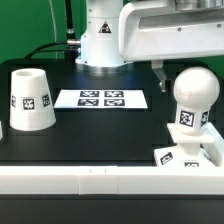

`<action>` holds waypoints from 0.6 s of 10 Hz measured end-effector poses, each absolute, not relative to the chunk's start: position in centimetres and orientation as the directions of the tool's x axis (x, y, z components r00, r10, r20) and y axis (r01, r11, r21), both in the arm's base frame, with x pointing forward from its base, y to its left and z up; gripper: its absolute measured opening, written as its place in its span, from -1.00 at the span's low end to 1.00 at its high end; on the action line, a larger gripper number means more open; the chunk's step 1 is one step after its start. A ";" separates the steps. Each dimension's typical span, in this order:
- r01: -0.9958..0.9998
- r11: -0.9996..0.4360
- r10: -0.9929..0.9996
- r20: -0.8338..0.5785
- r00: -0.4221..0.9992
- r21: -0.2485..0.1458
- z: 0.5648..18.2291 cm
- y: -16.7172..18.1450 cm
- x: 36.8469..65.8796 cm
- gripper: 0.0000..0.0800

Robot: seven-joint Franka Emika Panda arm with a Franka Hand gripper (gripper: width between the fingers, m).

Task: Assemble lamp

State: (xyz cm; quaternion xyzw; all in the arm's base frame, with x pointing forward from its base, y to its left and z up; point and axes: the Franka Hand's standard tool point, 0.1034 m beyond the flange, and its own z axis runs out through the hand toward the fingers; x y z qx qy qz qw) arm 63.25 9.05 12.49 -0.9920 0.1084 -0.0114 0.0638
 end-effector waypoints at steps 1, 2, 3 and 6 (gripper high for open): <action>-0.184 -0.974 -0.187 0.012 0.982 -0.129 12.5 9.1 63.2 0.75; -0.093 -0.988 -0.097 0.024 0.995 -0.127 12.4 9.0 63.2 0.75; -0.026 -0.992 -0.030 0.032 0.999 -0.125 12.4 9.0 63.2 0.75; 0.209 -0.976 0.205 0.057 0.977 -0.069 12.4 9.5 63.2 0.75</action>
Offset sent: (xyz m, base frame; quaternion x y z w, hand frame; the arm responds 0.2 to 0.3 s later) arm 0.0000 0.0000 0.0000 0.0000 0.0000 -0.1296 0.9916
